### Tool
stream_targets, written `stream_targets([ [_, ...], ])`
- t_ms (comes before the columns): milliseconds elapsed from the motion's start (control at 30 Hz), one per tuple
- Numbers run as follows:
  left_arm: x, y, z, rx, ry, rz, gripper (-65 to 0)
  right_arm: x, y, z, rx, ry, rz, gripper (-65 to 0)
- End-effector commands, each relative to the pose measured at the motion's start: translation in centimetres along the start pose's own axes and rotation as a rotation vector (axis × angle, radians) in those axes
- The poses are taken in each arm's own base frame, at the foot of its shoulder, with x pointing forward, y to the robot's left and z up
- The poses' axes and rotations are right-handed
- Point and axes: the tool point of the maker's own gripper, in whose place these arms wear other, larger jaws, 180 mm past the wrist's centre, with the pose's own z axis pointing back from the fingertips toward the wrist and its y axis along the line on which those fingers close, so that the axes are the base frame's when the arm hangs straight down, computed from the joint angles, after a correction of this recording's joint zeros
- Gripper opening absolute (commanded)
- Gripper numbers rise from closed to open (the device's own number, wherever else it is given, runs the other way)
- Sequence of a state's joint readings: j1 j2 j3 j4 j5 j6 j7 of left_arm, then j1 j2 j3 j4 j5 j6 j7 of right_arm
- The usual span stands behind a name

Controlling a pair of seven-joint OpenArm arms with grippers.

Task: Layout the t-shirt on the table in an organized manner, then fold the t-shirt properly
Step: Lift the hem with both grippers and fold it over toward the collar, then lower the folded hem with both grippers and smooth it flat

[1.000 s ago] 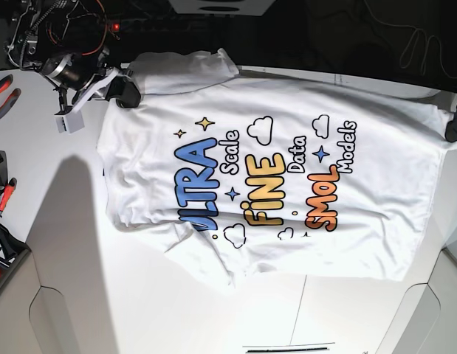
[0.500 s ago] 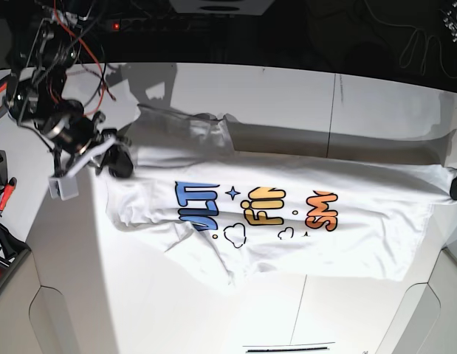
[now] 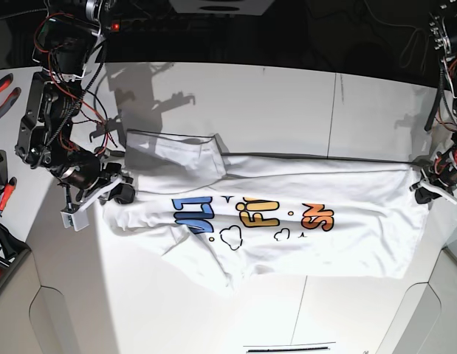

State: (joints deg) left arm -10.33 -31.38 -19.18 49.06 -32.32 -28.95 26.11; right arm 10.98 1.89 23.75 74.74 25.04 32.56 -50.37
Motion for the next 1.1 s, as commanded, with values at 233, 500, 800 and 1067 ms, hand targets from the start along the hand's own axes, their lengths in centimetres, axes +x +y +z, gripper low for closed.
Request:
stream_targets([
  [233, 4.0, 0.9, 1.1, -0.014, -0.067, -0.052, -37.5, 3.6, 1.9, 1.5, 0.069, -0.094, 0.016, -38.9],
  [500, 6.8, 2.0, 3.9, -0.109, -0.106, 0.017, -37.5, 7.6, 2.3, 7.5, -0.029, -0.204, 0.156, -39.8],
  [800, 6.5, 3.9, 7.3, -0.185, -0.12, 0.244, -37.5, -3.5, 0.7, 10.0, -0.059, -0.055, 0.049, -44.9],
  [1067, 5.5, 3.9, 7.4, -0.188, -0.092, 0.25, -37.5, -7.1, -2.8, 7.9, -0.115, -0.054, -0.092, -32.0],
])
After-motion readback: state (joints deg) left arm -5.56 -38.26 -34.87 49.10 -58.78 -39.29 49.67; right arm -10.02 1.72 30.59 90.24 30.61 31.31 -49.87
